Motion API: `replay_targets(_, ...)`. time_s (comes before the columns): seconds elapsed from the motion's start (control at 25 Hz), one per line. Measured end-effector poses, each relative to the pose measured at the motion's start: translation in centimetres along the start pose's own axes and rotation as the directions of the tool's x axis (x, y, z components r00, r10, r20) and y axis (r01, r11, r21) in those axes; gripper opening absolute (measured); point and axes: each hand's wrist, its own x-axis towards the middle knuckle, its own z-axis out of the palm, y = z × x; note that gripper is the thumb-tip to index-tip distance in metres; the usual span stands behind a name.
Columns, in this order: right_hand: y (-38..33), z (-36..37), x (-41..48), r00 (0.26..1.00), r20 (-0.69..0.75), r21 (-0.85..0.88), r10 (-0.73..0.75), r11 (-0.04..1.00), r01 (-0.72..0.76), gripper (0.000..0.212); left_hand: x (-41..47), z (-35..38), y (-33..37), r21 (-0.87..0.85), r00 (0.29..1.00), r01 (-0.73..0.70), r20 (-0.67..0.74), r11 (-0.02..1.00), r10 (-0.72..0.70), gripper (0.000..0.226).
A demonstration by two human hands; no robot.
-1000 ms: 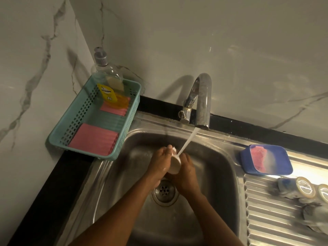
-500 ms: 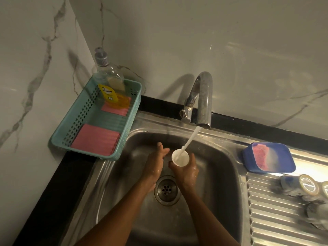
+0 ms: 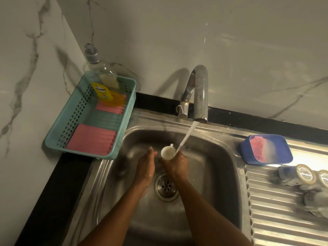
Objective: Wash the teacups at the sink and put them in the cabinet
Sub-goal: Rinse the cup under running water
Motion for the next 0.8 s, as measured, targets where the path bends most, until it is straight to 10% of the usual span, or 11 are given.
replay_targets(0.28, -0.8, -1.4, 1.0, 0.976, 0.126, 0.013, 0.178, 0.983, -0.181, 0.05, -0.3, 0.7, -0.1, 0.005, 0.999, 0.013, -0.031, 1.0, -0.013, 0.046)
replay_targets(0.44, -2.7, -2.9, -0.2, 0.889, 0.341, 0.454, 0.305, 0.774, -0.44, 0.044, -1.0, 1.9, -0.1, -0.03, 0.982, -0.163, 0.09, 0.986, 0.165, 0.028)
replay_targets(0.64, -4.9, -5.1, -3.2, 0.96, 0.201, 0.478, 0.195, 0.836, -0.269, 0.05, -1.0, 3.9, 1.7, 0.071, 0.892, -0.451, 0.052, 0.89, 0.448, 0.027)
replay_targets(0.8, -6.8, -6.9, -4.7, 0.94, 0.332, 0.712, -0.077, 0.674, -0.196, 0.035, -0.6, 4.2, 4.9, -0.09, 0.868, -0.479, 0.1, 0.873, 0.487, 0.019)
